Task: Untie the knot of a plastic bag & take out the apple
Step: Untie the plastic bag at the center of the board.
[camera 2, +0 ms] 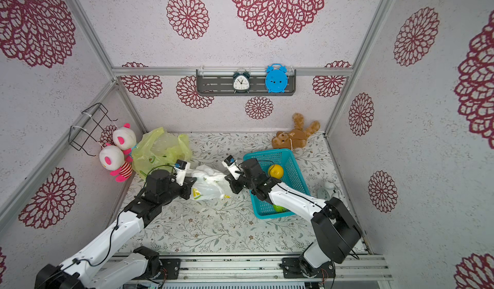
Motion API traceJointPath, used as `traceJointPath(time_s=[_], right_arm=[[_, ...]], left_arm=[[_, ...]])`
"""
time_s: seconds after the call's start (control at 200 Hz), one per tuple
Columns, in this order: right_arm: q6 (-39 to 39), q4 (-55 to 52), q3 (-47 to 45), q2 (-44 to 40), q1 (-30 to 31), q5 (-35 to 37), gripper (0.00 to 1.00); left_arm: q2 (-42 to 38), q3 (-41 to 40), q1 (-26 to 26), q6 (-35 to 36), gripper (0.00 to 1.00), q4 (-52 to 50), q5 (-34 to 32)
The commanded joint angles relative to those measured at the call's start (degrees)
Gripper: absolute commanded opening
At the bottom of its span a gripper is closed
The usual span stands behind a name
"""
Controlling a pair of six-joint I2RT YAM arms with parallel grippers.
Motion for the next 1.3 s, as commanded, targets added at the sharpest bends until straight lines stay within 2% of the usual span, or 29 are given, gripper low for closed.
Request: traceJointPath(time_s=[0.0,0.07,0.11,0.17,0.21,0.27,0.275,0.34,0.42,0.47,0.575,0.68,0.77,0.855,0.896,0.956,1.041,1.166,1.241,1.296], right_arm=[[12.58,11.72,-6.79,-6.02,-7.19,9.42,0.0],[14.54,14.65,-8.45,-7.06,-7.55,10.72,0.0],[14.33,15.28,-7.88,-6.61,-7.51,7.49,0.0],[13.35,16.83,-7.41,-5.89,-7.03,1.39,0.0],[12.24,17.71,-7.09,-5.65,-6.5,-2.21,0.13],[9.26,16.04,-5.76,-5.99,-5.66,-5.61,0.43],[8.86,15.82,-5.63,-5.99,-5.64,-5.96,0.48],[4.02,11.55,-3.03,-6.02,-4.66,-8.8,0.69],[-5.0,5.79,0.52,-4.66,-1.93,-10.73,0.87],[-9.43,2.66,3.36,-2.5,-0.2,-11.3,0.93],[-17.02,-6.09,12.58,3.98,2.95,-13.89,0.96],[-23.69,-14.8,22.45,11.45,5.25,-13.65,0.93],[-25.77,-19.51,29.24,17.11,5.63,-13.1,0.88],[-26.6,-23.11,34.53,21.51,5.75,-11.96,0.77],[-26.14,-23.2,35.75,22.55,5.8,-10.98,0.65],[-23.95,-19.89,35.04,22.25,5.76,-8.23,0.42],[-20.27,-10.5,29.45,18.09,5.17,-7.07,0.26],[-11.22,1.53,22.55,12.54,1.42,-9.85,0.1],[-3.74,8.71,18.28,10.13,-1.86,-10.59,0.06],[1.56,14.8,14.34,8.68,-4.29,-12.12,0.06]], left_arm=[[-10.1,-7.94,6.48,-11.78,0.0,7.66,-11.42],[-16.18,-11.98,8.21,-14.29,0.0,10.07,-11.8],[-18.76,-13.1,8.25,-15.27,0.0,9.82,-12.87],[-20.79,-14.75,8.25,-15.25,0.0,11.17,-11.18],[-21.34,-15.65,8.23,-15.48,0.0,12.03,-10.0],[-21.01,-16.22,8.15,-15.57,0.0,12.87,-7.03],[-20.91,-16.29,8.15,-15.48,0.0,12.99,-6.81],[-19.22,-17.16,8.11,-15.35,0.0,15.5,-3.33],[-16.22,-17.52,8.07,-15.1,0.0,18.13,-0.01],[-14.64,-17.34,7.94,-14.96,0.0,19.21,1.6],[-13.74,-17.31,7.56,-14.37,0.0,20.69,3.13],[-14.79,-17.22,7.45,-13.17,0.0,19.94,3.11],[-15.72,-16.86,7.35,-12.2,0.0,18.43,3.41],[-16.63,-16.88,7.28,-12.13,0.0,17.22,3.02],[-16.92,-17.04,7.28,-11.95,0.0,16.77,2.73],[-17.52,-17.05,7.28,-11.7,0.01,15.71,2.18],[-18.54,-17.43,7.33,-11.54,0.0,14.39,-0.75],[-21.04,-18.51,7.32,-12.45,0.0,12.86,-6.48],[-22.89,-19.42,7.37,-14.55,0.0,12.12,-9.96],[-24.51,-20.69,7.37,-16.62,0.0,12.63,-11.82]])
